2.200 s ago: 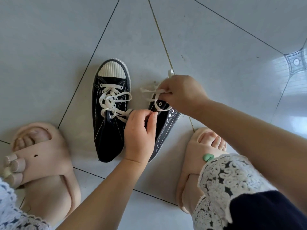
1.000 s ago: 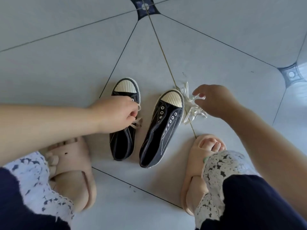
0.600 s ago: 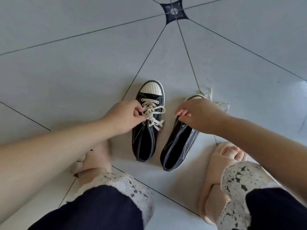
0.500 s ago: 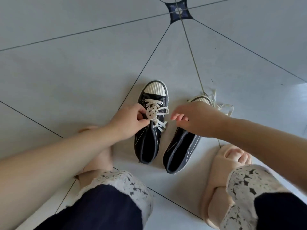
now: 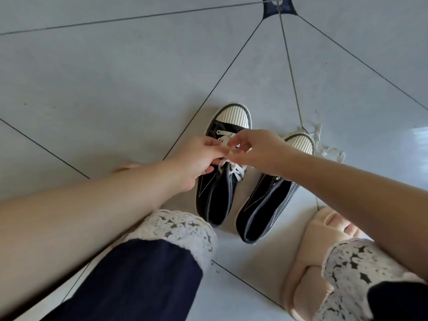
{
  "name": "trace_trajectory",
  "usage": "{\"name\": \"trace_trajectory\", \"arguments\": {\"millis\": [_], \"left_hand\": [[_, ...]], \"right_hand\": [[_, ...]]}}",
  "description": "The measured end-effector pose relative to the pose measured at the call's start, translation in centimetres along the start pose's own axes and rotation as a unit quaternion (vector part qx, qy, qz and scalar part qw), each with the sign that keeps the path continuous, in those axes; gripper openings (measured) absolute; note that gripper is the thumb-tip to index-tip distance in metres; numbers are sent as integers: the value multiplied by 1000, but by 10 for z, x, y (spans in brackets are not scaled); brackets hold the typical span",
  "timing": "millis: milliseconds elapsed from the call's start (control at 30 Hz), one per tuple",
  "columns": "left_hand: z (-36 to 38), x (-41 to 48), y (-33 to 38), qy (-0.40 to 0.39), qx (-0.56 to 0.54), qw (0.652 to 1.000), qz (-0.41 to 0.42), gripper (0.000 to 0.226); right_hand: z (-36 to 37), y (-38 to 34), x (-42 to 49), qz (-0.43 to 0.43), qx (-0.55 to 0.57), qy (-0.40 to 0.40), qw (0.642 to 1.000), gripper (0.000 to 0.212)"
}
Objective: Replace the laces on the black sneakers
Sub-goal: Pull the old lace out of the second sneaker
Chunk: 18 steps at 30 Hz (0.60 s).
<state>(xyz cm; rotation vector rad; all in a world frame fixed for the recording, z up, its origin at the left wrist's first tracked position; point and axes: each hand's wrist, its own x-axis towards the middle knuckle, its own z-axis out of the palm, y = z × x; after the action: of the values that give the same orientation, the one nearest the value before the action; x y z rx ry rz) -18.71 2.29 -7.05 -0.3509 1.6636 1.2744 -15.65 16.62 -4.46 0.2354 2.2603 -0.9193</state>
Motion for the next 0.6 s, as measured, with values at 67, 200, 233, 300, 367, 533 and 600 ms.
{"name": "trace_trajectory", "arguments": {"millis": [67,200,233,300,367,533,600], "left_hand": [[-4,-3,2,6,-30,999,22,8],[-16,-6,7,52,-71,995,51,11],[-16,-8,7,52,-85,994,44,12],[-13,-12,5,49,-103,993,31,14],[-14,-13,5,62,-110,992,29,16],[-30,-9,13,93,-228,969,36,20],[-37,-8,16,101,-282,954,27,27]], "right_hand": [[3,5,-1,-15,-14,2,1000,18],[4,12,0,-33,-7,14,999,3],[4,14,0,-30,7,18,999,3],[4,18,-1,-28,18,31,999,6],[2,23,-3,-22,7,41,999,6],[-4,32,-7,3,18,62,998,15],[-12,36,-7,20,12,80,997,23]]}}
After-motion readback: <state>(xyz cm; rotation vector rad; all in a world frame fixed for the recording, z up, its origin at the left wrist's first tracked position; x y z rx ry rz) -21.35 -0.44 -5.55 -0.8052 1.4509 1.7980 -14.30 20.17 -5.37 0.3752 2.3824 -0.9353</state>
